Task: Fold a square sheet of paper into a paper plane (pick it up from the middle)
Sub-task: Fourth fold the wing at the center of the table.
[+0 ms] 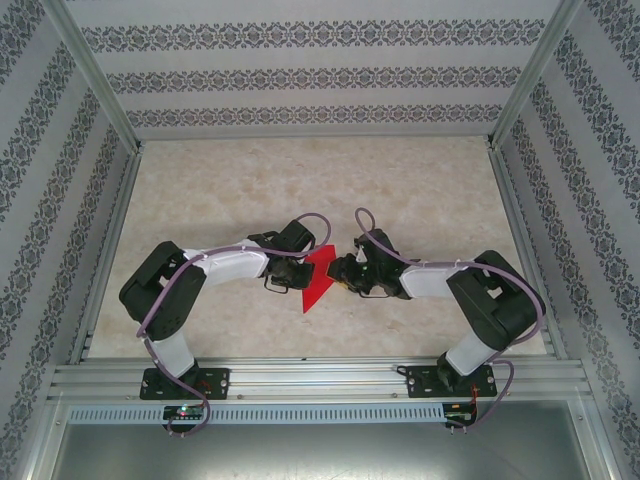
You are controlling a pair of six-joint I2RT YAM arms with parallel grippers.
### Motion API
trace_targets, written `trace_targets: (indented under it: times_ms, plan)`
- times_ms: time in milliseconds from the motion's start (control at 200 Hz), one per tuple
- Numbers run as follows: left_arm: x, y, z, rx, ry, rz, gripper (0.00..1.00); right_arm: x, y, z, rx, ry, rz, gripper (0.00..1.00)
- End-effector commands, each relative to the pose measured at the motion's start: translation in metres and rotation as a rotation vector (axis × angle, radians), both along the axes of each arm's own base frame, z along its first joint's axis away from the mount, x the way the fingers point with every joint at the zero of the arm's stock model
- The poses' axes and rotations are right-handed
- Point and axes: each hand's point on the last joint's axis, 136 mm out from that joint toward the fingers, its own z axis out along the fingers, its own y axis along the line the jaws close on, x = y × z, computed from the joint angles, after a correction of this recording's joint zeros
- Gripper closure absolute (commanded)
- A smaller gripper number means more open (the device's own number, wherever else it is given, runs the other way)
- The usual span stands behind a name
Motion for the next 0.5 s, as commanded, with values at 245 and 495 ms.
trace_targets:
  times_ms: [245, 495]
  plan:
    - [0.002, 0.000, 0.007, -0.009, -0.036, 0.002, 0.93, -0.003, -0.012, -0.002, -0.049, 0.000, -0.061, 0.62]
    - [0.001, 0.001, 0.006, -0.007, -0.031, 0.001, 0.93, 0.005, 0.014, 0.000, 0.025, 0.003, -0.004, 0.62]
